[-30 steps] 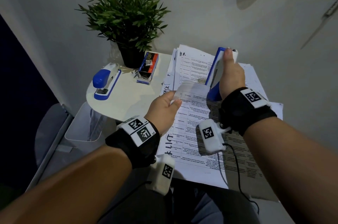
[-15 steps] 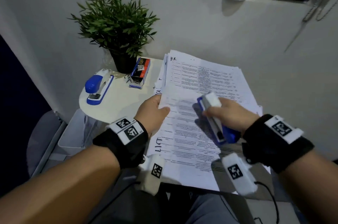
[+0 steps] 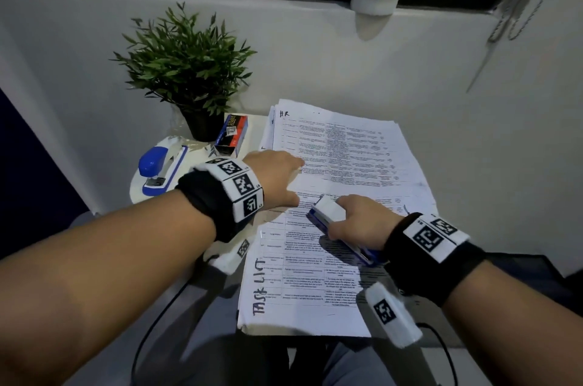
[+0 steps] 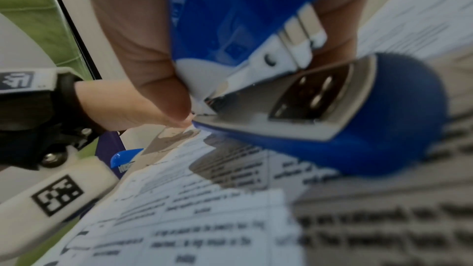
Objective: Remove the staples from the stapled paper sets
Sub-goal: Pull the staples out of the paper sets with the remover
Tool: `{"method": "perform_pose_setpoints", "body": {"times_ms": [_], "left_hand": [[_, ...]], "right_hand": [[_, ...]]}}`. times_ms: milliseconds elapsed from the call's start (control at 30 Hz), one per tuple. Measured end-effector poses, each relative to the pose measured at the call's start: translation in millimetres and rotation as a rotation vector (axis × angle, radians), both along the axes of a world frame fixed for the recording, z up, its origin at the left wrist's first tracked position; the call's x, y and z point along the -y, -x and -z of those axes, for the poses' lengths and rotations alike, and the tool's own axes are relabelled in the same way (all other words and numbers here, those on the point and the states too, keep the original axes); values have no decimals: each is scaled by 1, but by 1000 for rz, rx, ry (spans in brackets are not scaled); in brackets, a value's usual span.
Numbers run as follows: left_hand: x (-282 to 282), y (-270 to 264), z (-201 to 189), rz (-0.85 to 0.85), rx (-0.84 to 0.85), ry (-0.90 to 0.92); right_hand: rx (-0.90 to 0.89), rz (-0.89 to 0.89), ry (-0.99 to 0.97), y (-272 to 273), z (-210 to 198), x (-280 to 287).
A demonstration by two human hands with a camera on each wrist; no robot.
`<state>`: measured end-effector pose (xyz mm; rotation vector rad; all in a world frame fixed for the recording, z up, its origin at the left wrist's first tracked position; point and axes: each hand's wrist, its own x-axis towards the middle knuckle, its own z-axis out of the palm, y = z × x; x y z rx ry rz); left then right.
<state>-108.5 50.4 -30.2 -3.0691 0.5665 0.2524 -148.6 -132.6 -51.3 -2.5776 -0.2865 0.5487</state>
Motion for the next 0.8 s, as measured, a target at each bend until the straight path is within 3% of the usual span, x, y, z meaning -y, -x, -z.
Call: {"method": "perform_pose_setpoints", "body": {"times_ms": [100, 267, 433, 567, 800], "left_hand": [[8, -5, 5, 23, -45, -160], [7, 3, 3, 79, 19, -60], [3, 13, 10, 199, 60, -132], [1, 17, 10, 191, 85, -136], [-2, 30, 9, 238, 90, -203]], "right_hand": [[17, 4, 9, 2, 2, 0], [113, 20, -54, 8, 7, 5], [315, -90, -87, 28, 7, 15], [423, -142, 52, 33, -3, 17], [417, -214, 243, 26, -11, 22]]}}
